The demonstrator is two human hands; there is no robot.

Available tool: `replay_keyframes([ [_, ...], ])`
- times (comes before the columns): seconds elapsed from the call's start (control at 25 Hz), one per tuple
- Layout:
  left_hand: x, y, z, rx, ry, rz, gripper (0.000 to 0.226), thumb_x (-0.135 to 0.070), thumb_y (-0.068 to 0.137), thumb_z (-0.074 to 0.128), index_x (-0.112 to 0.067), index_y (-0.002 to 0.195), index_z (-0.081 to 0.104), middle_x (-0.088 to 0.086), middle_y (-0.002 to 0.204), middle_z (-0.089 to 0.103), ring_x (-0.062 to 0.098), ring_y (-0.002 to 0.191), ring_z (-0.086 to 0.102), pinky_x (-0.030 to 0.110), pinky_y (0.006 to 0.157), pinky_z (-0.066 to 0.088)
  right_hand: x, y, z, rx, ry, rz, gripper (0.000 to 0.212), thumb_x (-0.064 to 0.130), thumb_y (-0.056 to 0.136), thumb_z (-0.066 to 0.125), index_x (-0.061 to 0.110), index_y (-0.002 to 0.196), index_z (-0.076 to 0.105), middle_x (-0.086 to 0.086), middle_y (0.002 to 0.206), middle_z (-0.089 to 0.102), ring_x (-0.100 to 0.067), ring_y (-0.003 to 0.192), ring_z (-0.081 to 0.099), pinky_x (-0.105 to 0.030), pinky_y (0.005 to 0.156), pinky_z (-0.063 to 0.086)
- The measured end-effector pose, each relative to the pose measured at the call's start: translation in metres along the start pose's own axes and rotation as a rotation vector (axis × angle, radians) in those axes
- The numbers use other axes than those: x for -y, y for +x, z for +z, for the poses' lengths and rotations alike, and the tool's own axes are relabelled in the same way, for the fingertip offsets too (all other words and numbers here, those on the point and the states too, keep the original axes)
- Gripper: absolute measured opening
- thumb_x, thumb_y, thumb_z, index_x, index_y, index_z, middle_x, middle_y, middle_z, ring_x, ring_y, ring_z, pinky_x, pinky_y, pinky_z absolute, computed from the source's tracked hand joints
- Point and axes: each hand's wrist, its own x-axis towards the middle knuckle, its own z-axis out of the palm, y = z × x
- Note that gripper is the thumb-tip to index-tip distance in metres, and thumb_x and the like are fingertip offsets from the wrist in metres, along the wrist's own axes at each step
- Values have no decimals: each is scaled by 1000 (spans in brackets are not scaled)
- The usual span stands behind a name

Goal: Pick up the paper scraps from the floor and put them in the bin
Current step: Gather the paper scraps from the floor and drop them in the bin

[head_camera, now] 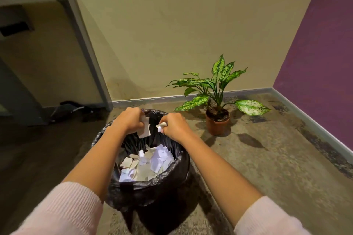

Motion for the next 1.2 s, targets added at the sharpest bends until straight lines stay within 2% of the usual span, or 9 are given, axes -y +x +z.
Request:
replay_keyframes([
  [0.12,9,3,16,134,0,-25,50,-17,73,71,-18,123,66,11,121,67,29,109,63,37,90,53,-1,6,6,99,-29,23,34,19,81,75,19,114,70,-10,111,69,-28,103,63,-34,86,53],
  [0.24,14,6,23,243,-27,-43,43,-31,71,78,-24,113,71,3,113,70,24,101,64,37,91,54,0,8,4,195,-22,16,41,32,79,77,22,118,68,-6,115,69,-22,106,63,-32,89,50],
  [0.36,15,7,22,269,-32,-53,44,-42,72,81,-24,111,72,1,112,69,23,103,63,39,95,51,0,6,2,212,42,-4,36,36,87,67,23,121,67,-6,116,69,-22,104,63,-27,83,46],
  [0.6,6,4,21,232,-44,-38,30,-40,89,65,-17,106,74,7,111,71,28,101,63,42,95,52,0,-5,-12,153,108,-30,30,29,97,51,21,122,66,-14,115,67,-24,92,59,-27,83,41],
  [0.72,-8,-1,15,191,-30,-9,29,-39,93,60,-18,109,73,8,113,70,29,103,63,43,95,51,-6,-14,-25,121,98,-19,30,28,97,51,17,120,67,-12,119,66,-27,105,60,-32,92,46],
  [0.8,-24,-3,12,146,-15,6,33,-40,93,58,-18,114,71,10,119,67,31,108,61,44,96,51,-12,-22,-36,79,98,-3,30,28,97,52,16,119,67,-13,119,66,-28,106,60,-35,94,47],
  [1.04,-96,-6,7,-82,-66,16,42,-44,91,58,-15,121,63,14,123,64,35,111,60,46,92,52,-58,-51,-74,-42,63,71,28,31,96,53,18,114,70,-13,106,71,-23,80,61,-33,81,49],
  [1.08,-111,-7,7,-112,-81,35,40,-43,92,57,-15,120,63,14,122,63,35,111,60,45,90,52,-69,-57,-80,-43,48,96,28,32,96,52,19,114,70,-14,105,71,-24,82,62,-33,82,50],
  [1.2,-157,-11,14,-164,-103,109,37,-39,93,54,-14,119,62,13,118,65,35,106,62,44,87,54,-105,-80,-95,-65,14,185,26,33,95,53,24,113,69,-13,114,69,-30,104,62,-40,93,50],
])
